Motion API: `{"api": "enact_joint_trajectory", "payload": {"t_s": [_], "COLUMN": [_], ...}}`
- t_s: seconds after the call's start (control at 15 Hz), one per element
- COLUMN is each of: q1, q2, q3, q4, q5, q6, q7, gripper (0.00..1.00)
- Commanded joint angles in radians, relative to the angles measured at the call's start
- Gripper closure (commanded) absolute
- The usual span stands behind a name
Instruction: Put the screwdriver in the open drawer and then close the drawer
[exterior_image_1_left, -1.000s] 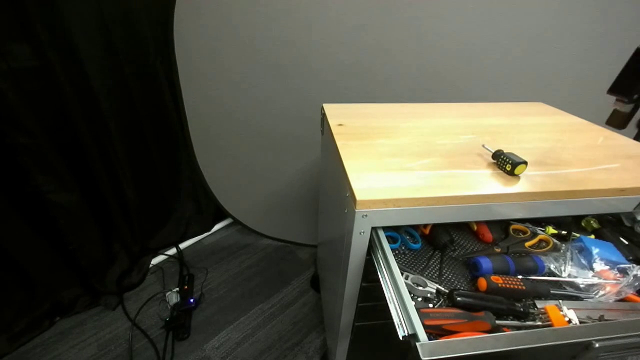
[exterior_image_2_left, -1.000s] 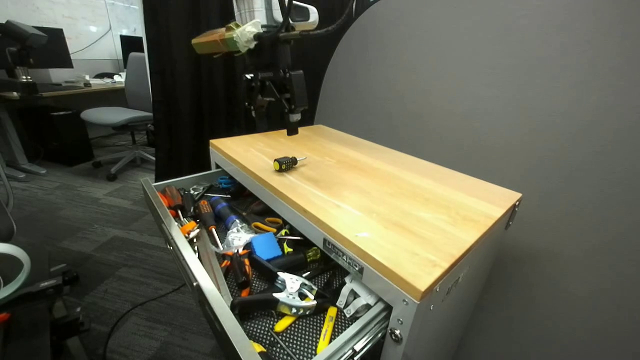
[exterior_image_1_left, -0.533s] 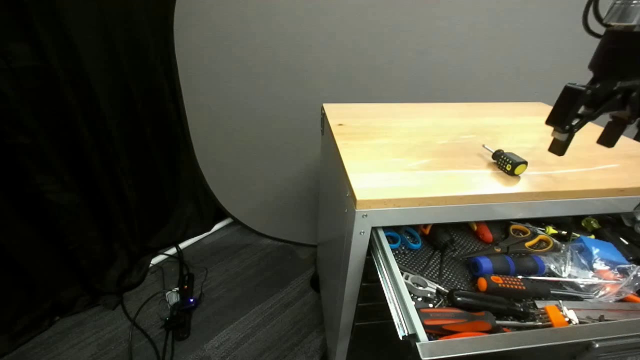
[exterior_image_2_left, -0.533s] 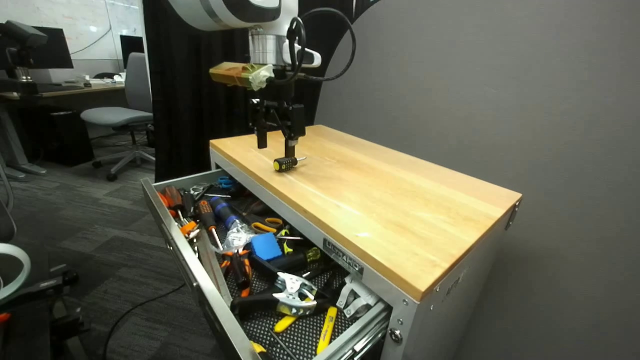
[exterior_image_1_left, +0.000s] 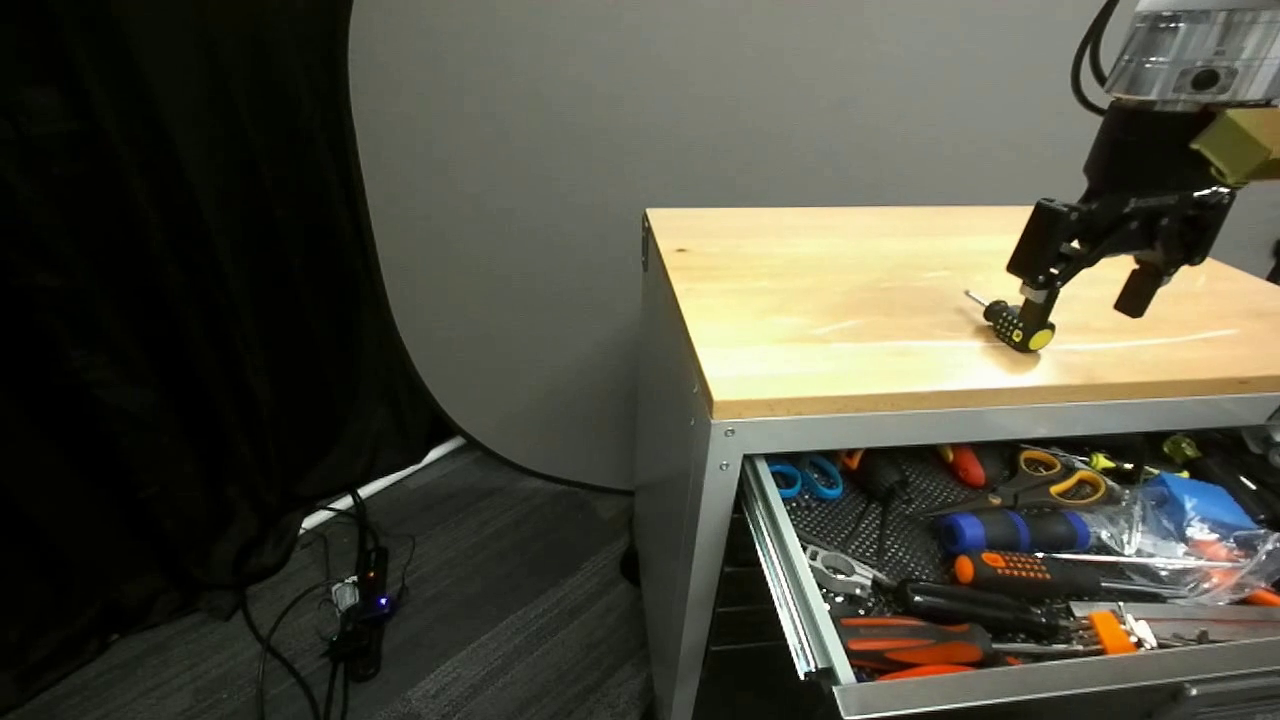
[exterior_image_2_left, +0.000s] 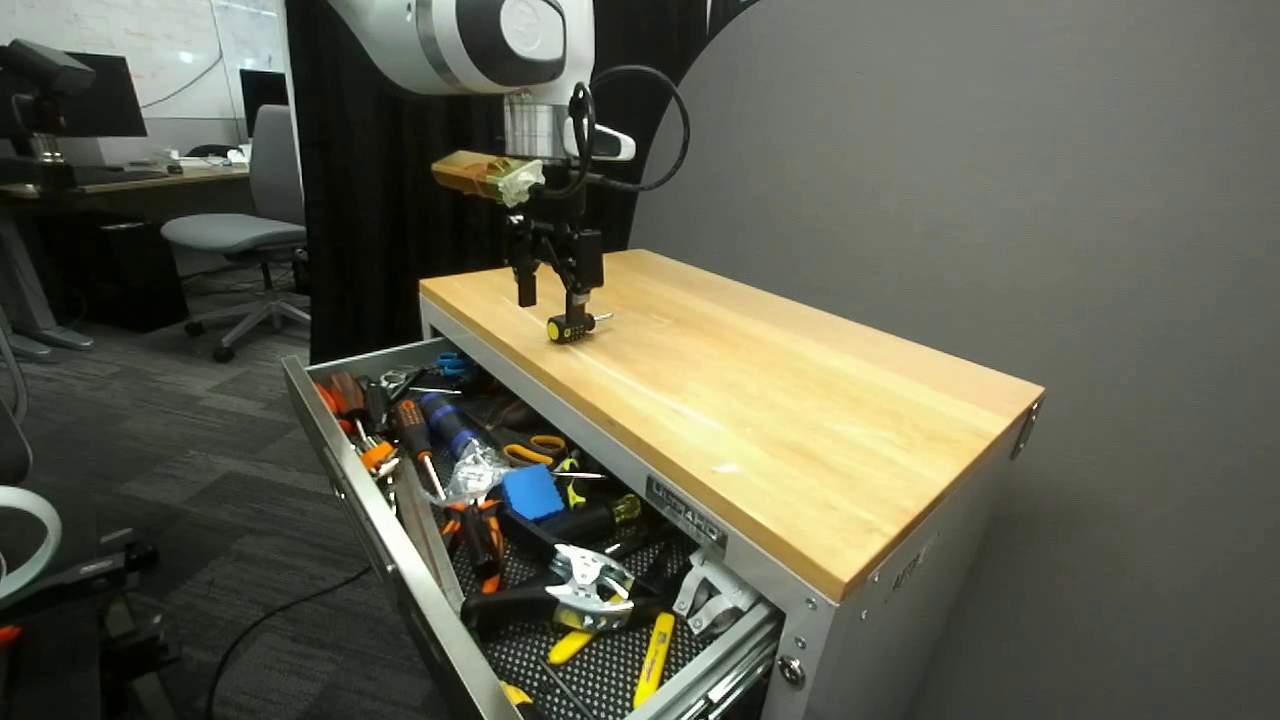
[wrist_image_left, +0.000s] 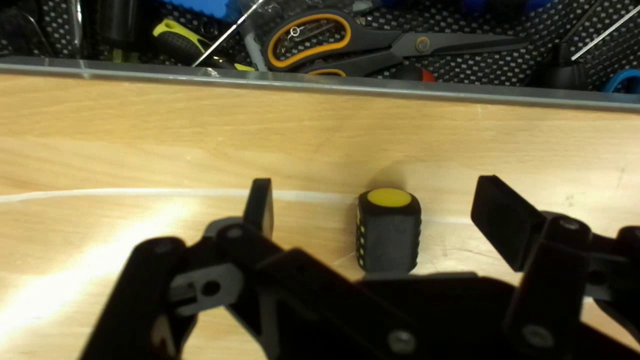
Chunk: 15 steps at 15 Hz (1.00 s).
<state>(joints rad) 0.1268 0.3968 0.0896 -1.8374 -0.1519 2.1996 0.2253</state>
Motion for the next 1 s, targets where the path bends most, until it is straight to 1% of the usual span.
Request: {"api": "enact_joint_trajectory", "payload": {"t_s": [0.0, 0.07, 0.13, 0.2, 0.33, 0.4, 0.53, 0.67, 0.73, 0.93], "q1": [0.045, 0.050, 0.062, 0.074, 0.089, 0.095, 0.107, 0.114, 0.118, 0.109], "q2": [0.053, 0.052, 0.059, 0.076, 0.092, 0.103, 0.123, 0.139, 0.127, 0.066], "q3": [-0.034, -0.042, -0.053, -0.062, -0.080, -0.088, -0.101, -0.105, -0.110, -0.129], "q4": [0.066, 0.064, 0.069, 0.080, 0.086, 0.093, 0.102, 0.115, 0.107, 0.052], "q5": [-0.027, -0.033, -0.055, -0.074, -0.097, -0.105, -0.110, -0.100, -0.106, -0.115], "q6": [0.022, 0.030, 0.037, 0.053, 0.077, 0.087, 0.104, 0.097, 0.085, 0.047], "q7": [0.065, 0.077, 0.094, 0.119, 0.156, 0.173, 0.202, 0.214, 0.220, 0.206], "gripper": [0.00, 0.00, 0.25, 0.25, 0.41, 0.51, 0.65, 0.80, 0.88, 0.88]}}
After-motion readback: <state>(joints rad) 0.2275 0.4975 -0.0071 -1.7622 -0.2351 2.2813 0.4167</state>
